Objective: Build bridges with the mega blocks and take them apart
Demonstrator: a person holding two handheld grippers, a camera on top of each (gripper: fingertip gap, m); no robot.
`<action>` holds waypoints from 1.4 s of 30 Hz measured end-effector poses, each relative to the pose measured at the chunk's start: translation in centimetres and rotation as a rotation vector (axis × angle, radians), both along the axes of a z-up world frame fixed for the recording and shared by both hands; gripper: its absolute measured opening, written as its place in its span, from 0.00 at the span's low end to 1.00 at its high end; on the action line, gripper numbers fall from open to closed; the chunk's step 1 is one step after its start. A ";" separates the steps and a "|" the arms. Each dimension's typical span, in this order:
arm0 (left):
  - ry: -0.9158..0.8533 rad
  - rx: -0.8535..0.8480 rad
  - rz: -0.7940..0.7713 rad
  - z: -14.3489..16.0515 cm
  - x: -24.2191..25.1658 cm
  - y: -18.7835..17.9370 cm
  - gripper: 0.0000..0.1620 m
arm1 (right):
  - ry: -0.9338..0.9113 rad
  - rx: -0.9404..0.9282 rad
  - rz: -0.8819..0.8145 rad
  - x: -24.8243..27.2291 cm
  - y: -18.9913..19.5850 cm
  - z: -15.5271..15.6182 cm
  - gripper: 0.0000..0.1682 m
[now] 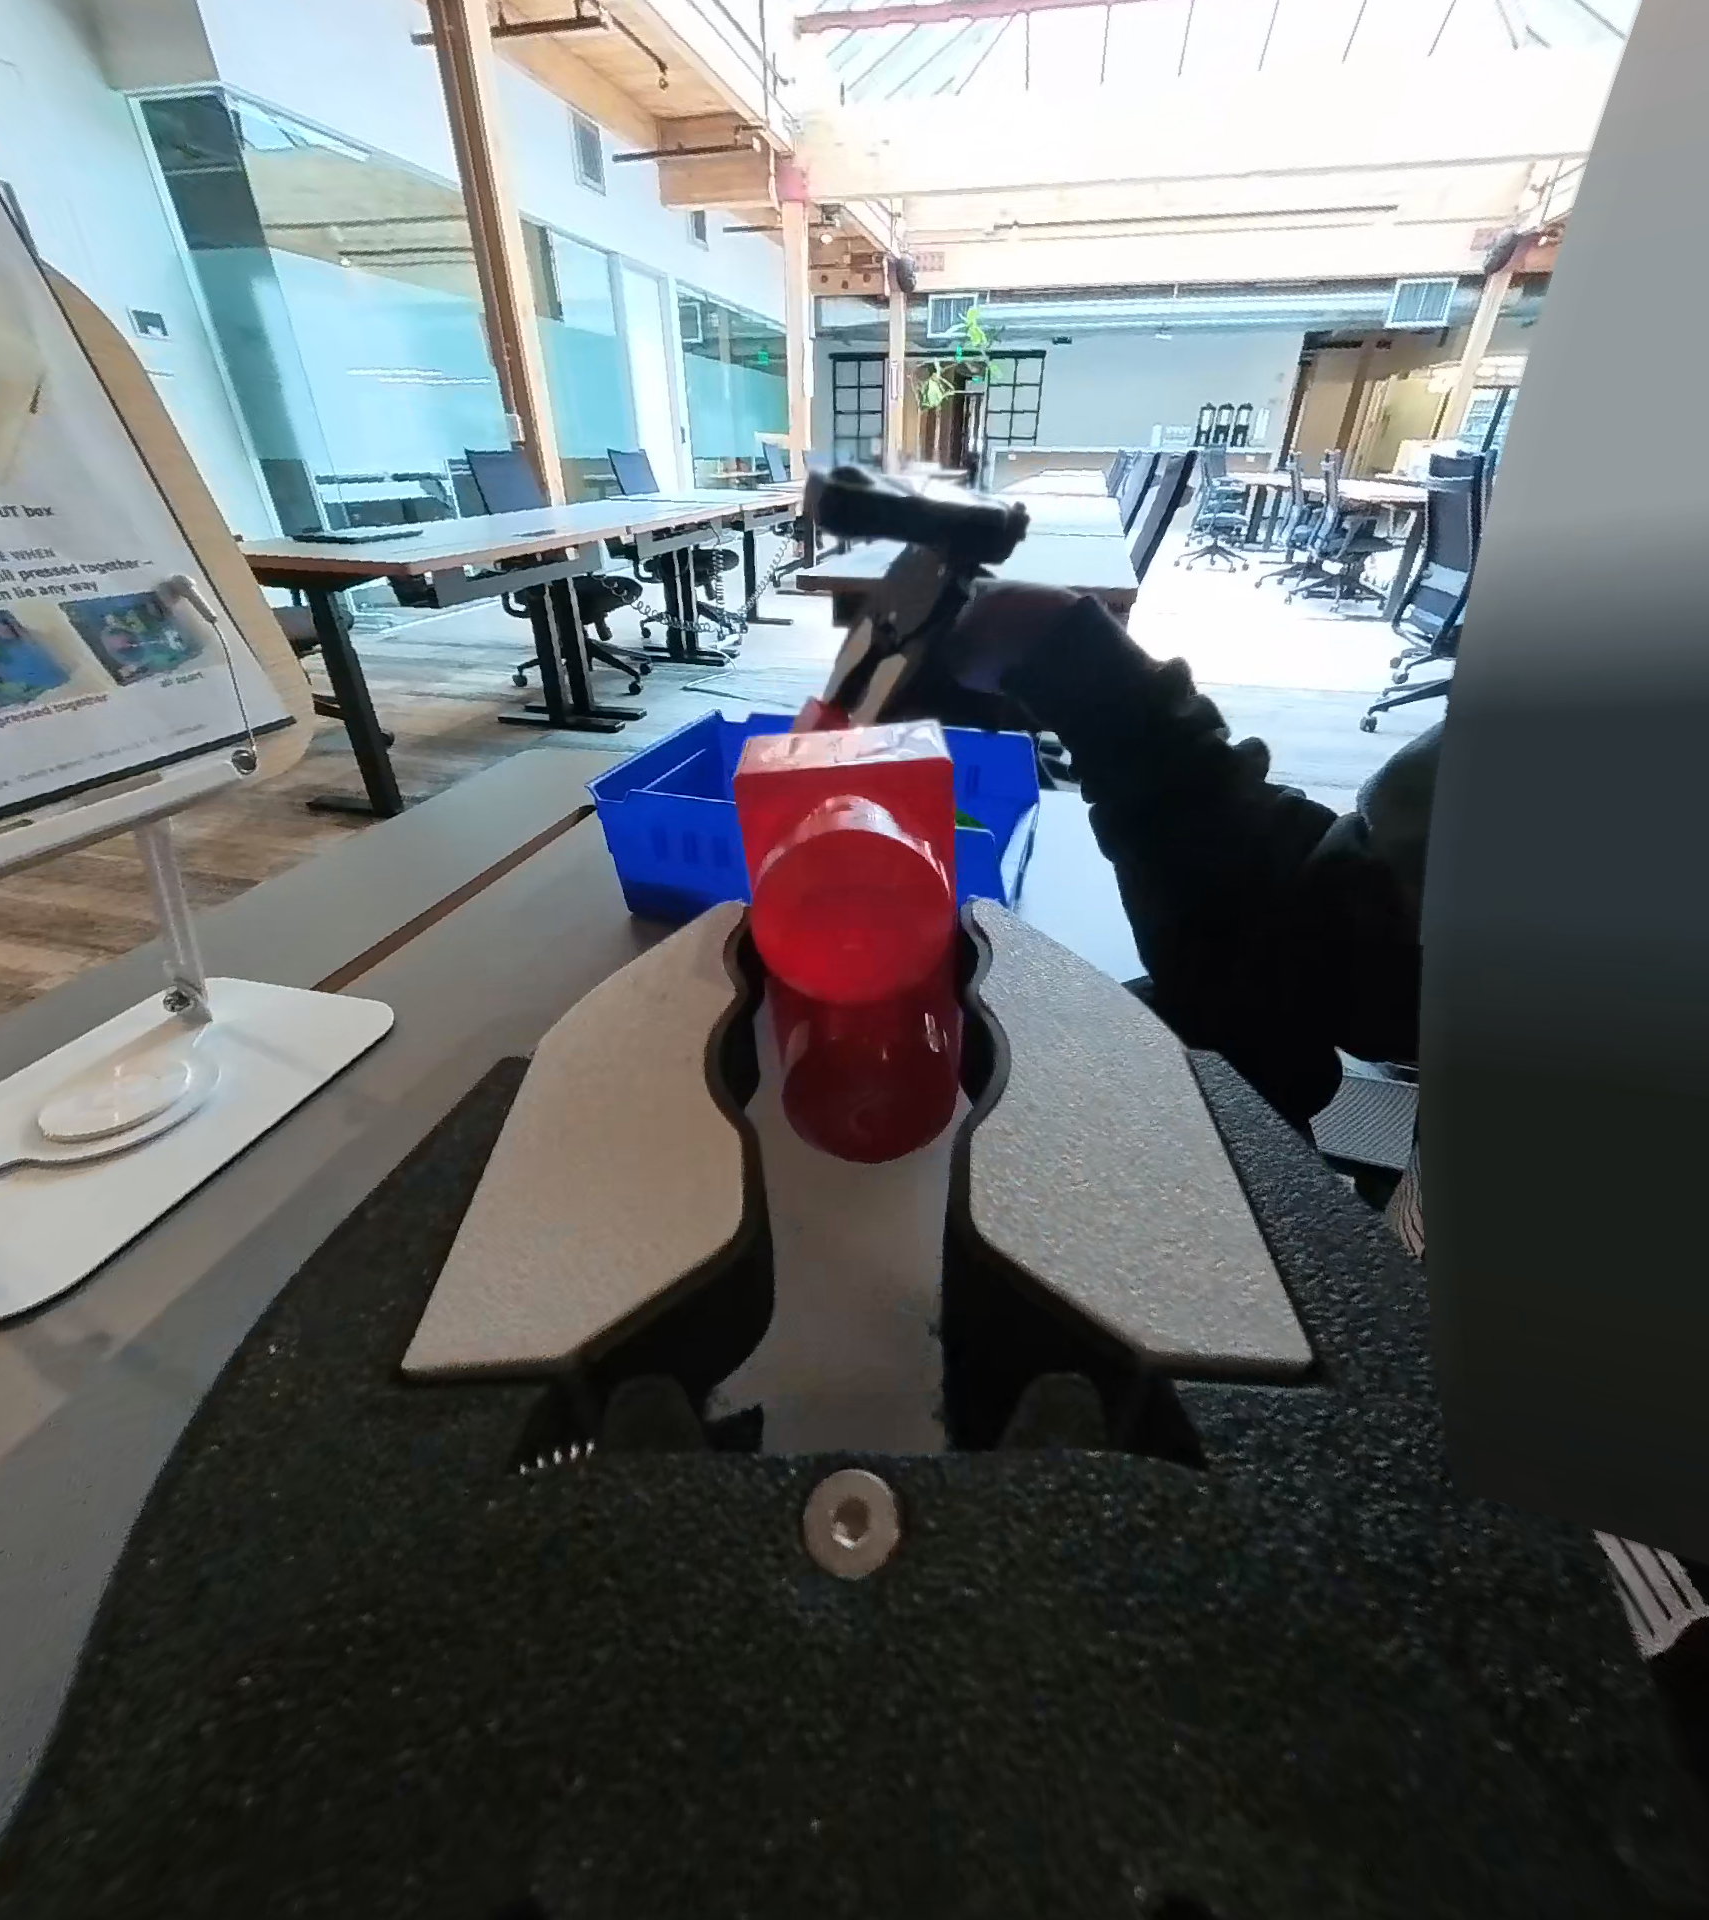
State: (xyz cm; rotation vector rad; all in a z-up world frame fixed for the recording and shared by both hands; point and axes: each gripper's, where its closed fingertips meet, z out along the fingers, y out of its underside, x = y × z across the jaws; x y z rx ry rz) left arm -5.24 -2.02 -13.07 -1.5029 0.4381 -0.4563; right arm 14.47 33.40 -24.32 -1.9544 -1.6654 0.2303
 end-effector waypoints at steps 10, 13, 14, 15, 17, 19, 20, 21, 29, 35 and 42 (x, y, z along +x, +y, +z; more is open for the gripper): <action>0.017 -0.018 0.007 -0.5 0.0 0.3 0.22 | -0.263 -0.155 0.021 2.7 -1.5 -5.2 0.22; 0.022 -0.022 0.008 -0.6 0.1 0.5 0.22 | -0.243 -0.154 0.014 2.7 -1.4 -5.0 0.26; 0.023 -0.024 0.005 -0.7 0.1 0.5 0.22 | -0.229 -0.146 0.016 2.7 -1.3 -4.8 0.27; 0.023 -0.023 0.005 -0.7 0.1 0.5 0.22 | -0.215 -0.141 0.019 2.6 -1.4 -4.5 0.28; 0.019 -0.020 0.008 -0.6 0.1 0.5 0.22 | -0.180 -0.097 0.027 2.1 -1.2 -3.6 0.31; 0.012 -0.017 0.010 -0.5 0.1 0.6 0.22 | -0.111 -0.025 0.054 0.9 -1.2 -1.9 0.33; 0.009 -0.015 0.014 -0.5 0.0 0.7 0.22 | -0.059 0.013 0.086 -0.1 -1.6 -0.8 0.34; 0.005 -0.014 0.017 -0.5 -0.1 0.7 0.22 | 0.006 0.045 0.131 -1.4 -2.3 0.5 0.36; -0.037 0.015 0.026 0.1 -0.4 0.8 0.22 | 0.602 -0.187 0.692 -12.8 -18.6 10.3 0.32; -0.056 0.031 0.001 0.3 0.0 0.8 0.22 | 0.735 -0.434 1.062 -17.5 -31.2 10.2 0.45; -0.061 0.034 -0.034 0.2 0.6 0.8 0.22 | 0.845 -0.534 1.121 -19.2 -34.5 10.1 0.38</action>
